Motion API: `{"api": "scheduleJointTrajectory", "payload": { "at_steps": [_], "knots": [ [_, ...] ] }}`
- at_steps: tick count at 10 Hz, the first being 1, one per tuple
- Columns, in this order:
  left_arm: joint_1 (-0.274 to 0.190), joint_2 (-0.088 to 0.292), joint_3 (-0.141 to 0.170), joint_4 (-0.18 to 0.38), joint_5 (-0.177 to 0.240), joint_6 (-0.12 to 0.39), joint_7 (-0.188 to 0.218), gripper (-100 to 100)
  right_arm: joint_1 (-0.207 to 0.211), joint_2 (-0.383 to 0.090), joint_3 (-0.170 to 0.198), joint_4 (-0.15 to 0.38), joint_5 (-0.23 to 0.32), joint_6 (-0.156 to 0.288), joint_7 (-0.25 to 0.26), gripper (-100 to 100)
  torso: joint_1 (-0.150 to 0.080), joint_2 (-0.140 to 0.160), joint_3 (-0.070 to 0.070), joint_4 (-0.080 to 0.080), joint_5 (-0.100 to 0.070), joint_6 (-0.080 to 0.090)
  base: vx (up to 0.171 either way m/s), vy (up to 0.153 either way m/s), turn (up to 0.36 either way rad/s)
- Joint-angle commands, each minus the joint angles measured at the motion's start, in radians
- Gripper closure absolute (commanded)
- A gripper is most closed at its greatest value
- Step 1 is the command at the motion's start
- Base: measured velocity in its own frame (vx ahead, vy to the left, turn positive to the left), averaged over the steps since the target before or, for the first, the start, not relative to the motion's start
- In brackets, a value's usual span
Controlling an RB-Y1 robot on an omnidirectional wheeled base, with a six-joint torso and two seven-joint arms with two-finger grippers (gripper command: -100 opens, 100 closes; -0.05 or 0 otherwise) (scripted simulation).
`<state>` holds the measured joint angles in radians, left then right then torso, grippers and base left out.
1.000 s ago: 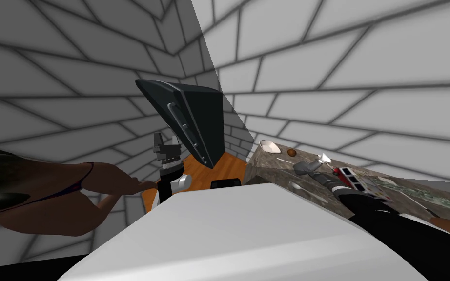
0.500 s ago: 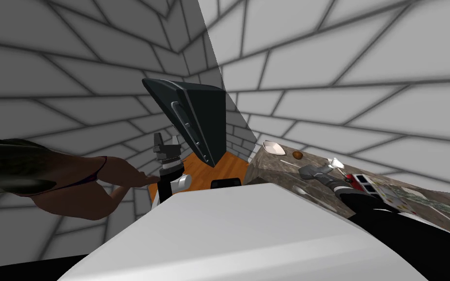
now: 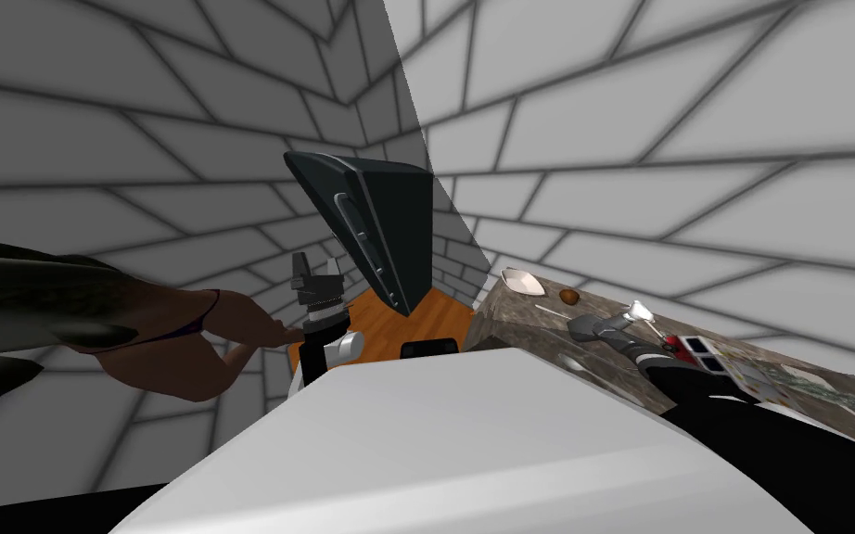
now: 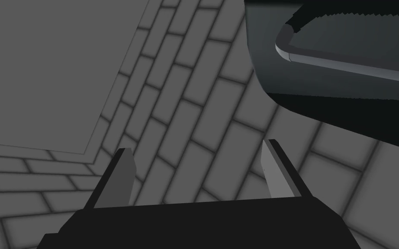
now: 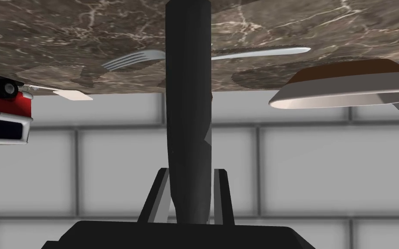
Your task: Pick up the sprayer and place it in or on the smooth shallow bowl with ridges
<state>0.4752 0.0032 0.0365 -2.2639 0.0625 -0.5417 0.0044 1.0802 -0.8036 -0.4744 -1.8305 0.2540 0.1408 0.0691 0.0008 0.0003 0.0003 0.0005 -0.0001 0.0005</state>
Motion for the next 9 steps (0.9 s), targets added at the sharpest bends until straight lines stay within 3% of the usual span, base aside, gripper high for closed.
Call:
{"api": "scheduleJointTrajectory", "payload": {
  "at_steps": [1,2,3,4,7,8,9],
  "knots": [
    [0.000,0.000,0.000,0.000,0.000,0.000,0.000,0,0.000,0.000,0.000,0.000,0.000,0.000,0.000,100,0.000,0.000,0.000,0.000,0.000,0.000,0.000,0.000,0.000],
    [0.000,0.000,0.000,0.000,0.000,0.000,0.000,0,0.000,0.000,0.000,0.000,0.000,0.000,0.000,100,0.000,0.000,0.000,0.000,0.000,0.000,0.000,0.000,0.000],
    [0.000,0.000,0.000,0.000,0.000,0.000,0.000,0,0.000,0.000,0.000,0.000,0.000,0.000,0.000,0,0.000,0.000,0.000,0.000,0.000,0.000,0.000,0.000,0.000],
    [0.000,0.000,0.000,0.000,0.000,0.000,0.000,0,0.020,0.008,-0.001,-0.035,0.006,-0.003,0.004,100,0.000,0.000,0.000,0.000,0.000,0.000,0.031,-0.010,-0.222],
    [0.000,0.000,0.000,0.000,0.000,0.000,0.000,0,0.051,0.016,-0.001,-0.091,0.016,-0.011,0.011,100,0.001,-0.002,-0.001,-0.001,0.000,0.001,0.056,-0.006,-0.181],
    [0.000,0.000,0.000,0.000,0.000,0.000,0.000,0,0.046,0.018,-0.002,-0.077,0.015,-0.012,0.010,100,0.001,-0.002,-0.001,-0.001,0.001,0.002,0.020,-0.004,-0.037],
    [0.000,0.000,0.000,0.000,0.000,0.000,0.000,0,0.048,0.019,-0.003,-0.079,0.015,-0.014,0.010,0,0.001,-0.001,-0.001,0.000,0.000,0.000,0.000,0.000,0.000]
  ]
}}
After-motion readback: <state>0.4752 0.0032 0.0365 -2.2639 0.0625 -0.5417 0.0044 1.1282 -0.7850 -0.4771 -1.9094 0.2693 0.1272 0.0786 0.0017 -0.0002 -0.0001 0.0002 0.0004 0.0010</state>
